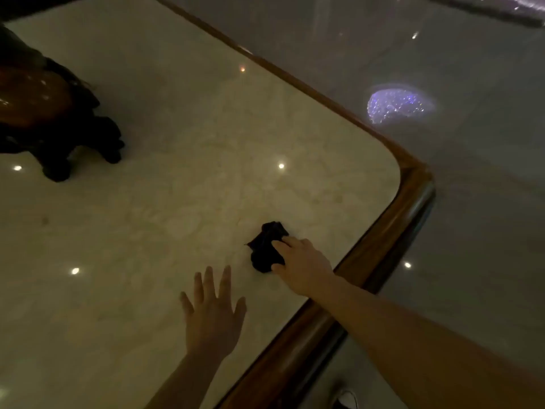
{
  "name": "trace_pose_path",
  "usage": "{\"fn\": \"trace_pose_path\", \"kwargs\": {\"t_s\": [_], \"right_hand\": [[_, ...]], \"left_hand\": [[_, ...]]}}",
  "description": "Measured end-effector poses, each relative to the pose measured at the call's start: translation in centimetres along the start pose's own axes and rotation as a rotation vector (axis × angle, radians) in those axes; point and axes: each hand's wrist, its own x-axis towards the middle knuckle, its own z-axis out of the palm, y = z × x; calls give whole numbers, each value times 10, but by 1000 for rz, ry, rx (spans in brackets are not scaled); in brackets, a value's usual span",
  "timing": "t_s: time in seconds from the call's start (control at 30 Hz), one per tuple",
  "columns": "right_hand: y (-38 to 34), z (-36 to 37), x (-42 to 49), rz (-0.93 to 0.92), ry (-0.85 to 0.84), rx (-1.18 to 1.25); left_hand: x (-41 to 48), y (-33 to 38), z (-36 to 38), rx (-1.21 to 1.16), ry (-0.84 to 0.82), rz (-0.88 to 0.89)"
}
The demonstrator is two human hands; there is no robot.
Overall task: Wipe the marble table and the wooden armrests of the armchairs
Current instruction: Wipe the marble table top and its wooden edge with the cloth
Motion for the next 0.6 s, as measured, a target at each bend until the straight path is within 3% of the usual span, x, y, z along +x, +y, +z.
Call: {"fn": "trace_pose_path", "kwargs": {"t_s": [0.43,0.6], "right_hand": [[6,40,59,-129,186,-250],[8,29,52,-153,113,-172]], "left_hand": [[42,-10,56,-61,16,-83],[44,-8,47,-60,-39,-105]]}}
